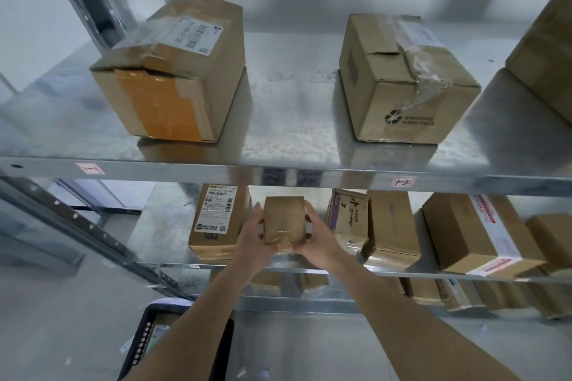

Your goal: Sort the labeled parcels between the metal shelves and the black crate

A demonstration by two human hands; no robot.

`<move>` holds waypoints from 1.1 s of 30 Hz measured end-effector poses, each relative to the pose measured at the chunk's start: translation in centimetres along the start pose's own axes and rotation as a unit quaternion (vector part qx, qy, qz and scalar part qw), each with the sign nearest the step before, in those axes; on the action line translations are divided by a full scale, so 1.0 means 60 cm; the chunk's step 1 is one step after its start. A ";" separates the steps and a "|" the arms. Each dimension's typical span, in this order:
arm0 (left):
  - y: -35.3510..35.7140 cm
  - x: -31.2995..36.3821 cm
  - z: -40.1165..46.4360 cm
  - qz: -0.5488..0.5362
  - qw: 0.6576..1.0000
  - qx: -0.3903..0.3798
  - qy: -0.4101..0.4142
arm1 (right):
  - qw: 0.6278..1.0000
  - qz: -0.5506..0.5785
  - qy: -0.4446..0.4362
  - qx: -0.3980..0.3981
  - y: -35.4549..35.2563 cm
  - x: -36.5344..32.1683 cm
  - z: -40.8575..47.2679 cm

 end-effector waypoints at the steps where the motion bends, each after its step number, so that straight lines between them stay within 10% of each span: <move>1: -0.005 0.010 -0.007 0.001 1.000 -0.004 0.004 | 1.000 -0.002 0.000 0.002 0.001 -0.003 -0.008; 26: -0.177 0.266 -0.386 -0.144 0.981 0.057 0.116 | 0.970 0.092 -0.067 0.215 0.069 -0.178 -0.481; 33: -0.176 0.331 -0.489 -0.164 0.978 0.016 0.127 | 0.978 0.094 -0.098 0.156 0.064 -0.208 -0.606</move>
Point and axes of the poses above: each hand's wrist, its own z-axis towards the middle knuckle, its own y-axis out of the palm, x = y × z, the point moved 3 cm from there along z, towards the middle knuckle, and after that the axes turned 10 degrees about y, right-handed, at the moved point
